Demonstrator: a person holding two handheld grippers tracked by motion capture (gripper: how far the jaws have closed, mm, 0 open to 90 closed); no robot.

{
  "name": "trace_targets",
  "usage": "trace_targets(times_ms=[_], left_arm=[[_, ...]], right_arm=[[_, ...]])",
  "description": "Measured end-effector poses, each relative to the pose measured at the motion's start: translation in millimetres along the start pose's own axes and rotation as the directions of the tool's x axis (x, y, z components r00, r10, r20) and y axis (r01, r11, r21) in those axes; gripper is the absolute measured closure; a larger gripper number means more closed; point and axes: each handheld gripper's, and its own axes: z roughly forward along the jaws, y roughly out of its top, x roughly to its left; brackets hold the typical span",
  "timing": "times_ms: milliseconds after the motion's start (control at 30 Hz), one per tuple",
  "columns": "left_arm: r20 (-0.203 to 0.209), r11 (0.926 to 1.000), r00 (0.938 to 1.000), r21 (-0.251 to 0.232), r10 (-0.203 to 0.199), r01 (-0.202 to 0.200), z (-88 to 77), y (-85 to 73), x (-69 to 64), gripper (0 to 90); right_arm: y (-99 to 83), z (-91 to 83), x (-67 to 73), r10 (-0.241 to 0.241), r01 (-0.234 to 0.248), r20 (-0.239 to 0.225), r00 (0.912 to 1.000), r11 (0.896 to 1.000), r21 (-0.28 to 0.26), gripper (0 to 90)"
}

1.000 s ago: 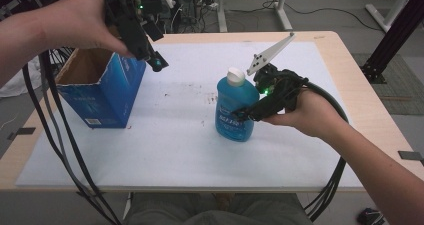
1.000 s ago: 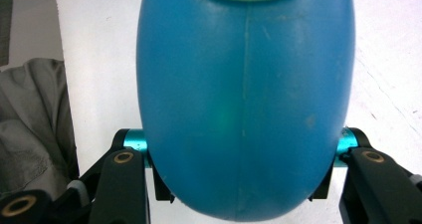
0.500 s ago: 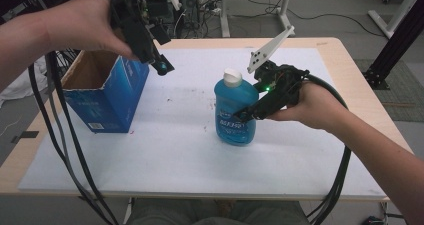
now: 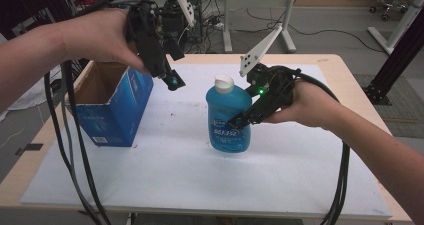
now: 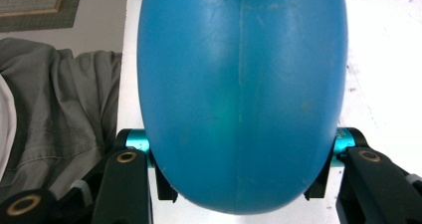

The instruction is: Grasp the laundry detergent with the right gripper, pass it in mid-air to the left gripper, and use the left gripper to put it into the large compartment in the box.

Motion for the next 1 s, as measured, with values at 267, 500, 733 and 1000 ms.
trace_targets(times_ms=[267,500,733,1000], left_arm=[[0.031,0.9997,0.9992,-0.003,0.024,-0.024,-3.3,9.7,-2.3,15.9],[0.063,0.9984,0.9964,0.004,0.056,-0.057,0.1,20.2,-6.1,15.9],[0.075,0.9961,0.9942,0.037,0.077,-0.080,7.1,29.1,-11.6,15.9],[0.076,0.9956,0.9939,0.041,0.081,-0.084,14.9,31.2,-16.5,15.9]], right_arm=[[20.9,-0.8,-3.7,-0.035,0.034,-0.037,0.9987,0.999,-0.014,46.6],[38.7,0.5,-4.5,-0.074,0.073,-0.058,0.9955,0.997,-0.018,46.6],[51.0,0.2,-6.8,-0.100,0.100,-0.062,0.9931,0.995,-0.005,46.6],[51.4,2.1,-6.4,-0.120,0.121,-0.072,0.9901,0.993,0.005,46.6]])
